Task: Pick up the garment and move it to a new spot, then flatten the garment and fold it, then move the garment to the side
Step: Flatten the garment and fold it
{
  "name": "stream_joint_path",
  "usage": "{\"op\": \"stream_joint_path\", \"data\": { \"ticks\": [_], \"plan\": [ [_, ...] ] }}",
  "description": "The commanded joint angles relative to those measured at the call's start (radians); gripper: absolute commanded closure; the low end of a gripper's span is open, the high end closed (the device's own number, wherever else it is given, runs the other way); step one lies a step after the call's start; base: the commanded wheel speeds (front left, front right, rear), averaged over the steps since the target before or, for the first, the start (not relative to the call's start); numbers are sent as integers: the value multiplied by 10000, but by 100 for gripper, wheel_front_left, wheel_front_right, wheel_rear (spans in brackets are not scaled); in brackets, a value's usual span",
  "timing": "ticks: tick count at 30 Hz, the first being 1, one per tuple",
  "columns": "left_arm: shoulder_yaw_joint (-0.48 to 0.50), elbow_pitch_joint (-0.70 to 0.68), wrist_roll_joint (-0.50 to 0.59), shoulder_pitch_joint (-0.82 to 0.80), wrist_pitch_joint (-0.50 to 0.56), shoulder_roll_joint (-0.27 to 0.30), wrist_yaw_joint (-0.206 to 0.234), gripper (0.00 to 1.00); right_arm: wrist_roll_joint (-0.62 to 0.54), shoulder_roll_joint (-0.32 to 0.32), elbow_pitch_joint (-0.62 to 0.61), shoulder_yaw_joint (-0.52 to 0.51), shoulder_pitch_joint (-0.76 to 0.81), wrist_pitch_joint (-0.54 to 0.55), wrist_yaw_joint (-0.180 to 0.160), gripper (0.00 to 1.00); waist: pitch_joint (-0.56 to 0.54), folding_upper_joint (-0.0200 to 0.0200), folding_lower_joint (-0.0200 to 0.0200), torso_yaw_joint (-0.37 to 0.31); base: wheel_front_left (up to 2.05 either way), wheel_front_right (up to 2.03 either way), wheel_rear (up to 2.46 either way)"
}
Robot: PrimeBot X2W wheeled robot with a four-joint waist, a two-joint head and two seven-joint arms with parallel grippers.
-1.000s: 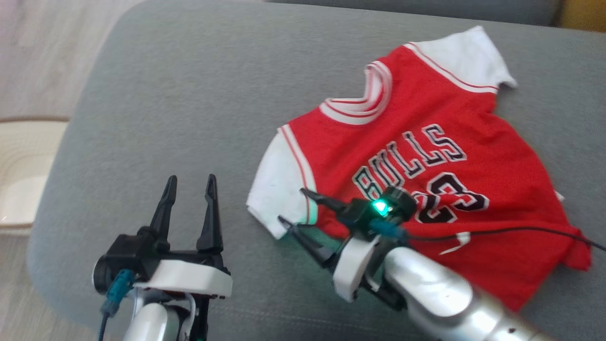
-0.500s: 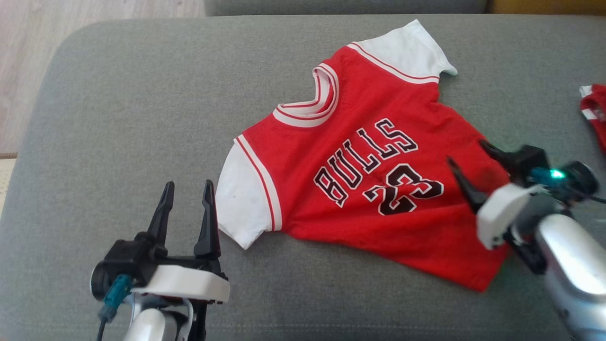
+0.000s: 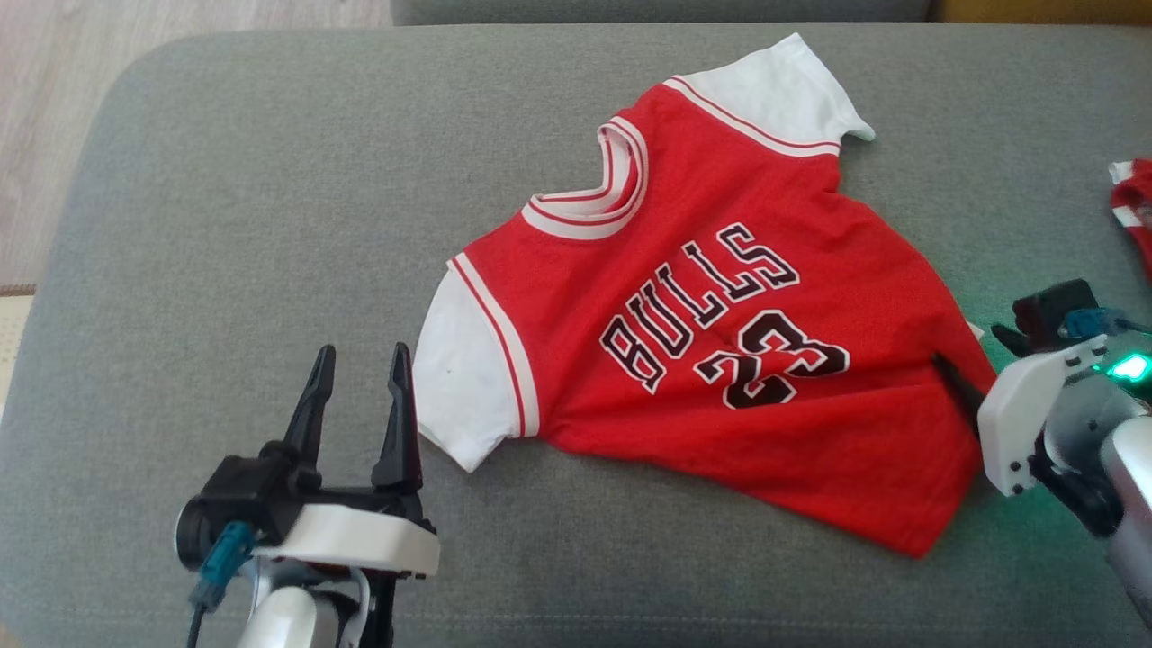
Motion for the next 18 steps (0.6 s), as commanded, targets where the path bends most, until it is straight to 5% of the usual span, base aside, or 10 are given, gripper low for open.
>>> {"op": "stream_joint_path", "data": {
  "ticks": [1,6,7,11,18],
  "plan": [
    [230,-335,64,-228,-122,10,34,0,211,-356,-334,141,-143,183,-9,0,-1,-1,0,35,0,0,0],
    [198,-302,66,-242,-122,10,24,0,1218,-632,-384,654,-219,910,-9,0,23,-1,0,141,0,0,0],
    [192,-296,73,-250,-122,10,20,0,1410,-672,-375,774,-264,978,-9,41,31,-1,0,165,0,0,0],
    [200,-289,96,-267,-122,10,6,0,1791,-822,-238,1036,-588,890,-9,100,48,-1,0,254,0,0,0],
    [155,-301,69,-283,-122,10,2,0,1044,-1212,336,997,-1734,188,-9,100,127,-1,0,420,0,0,0]
  ]
}}
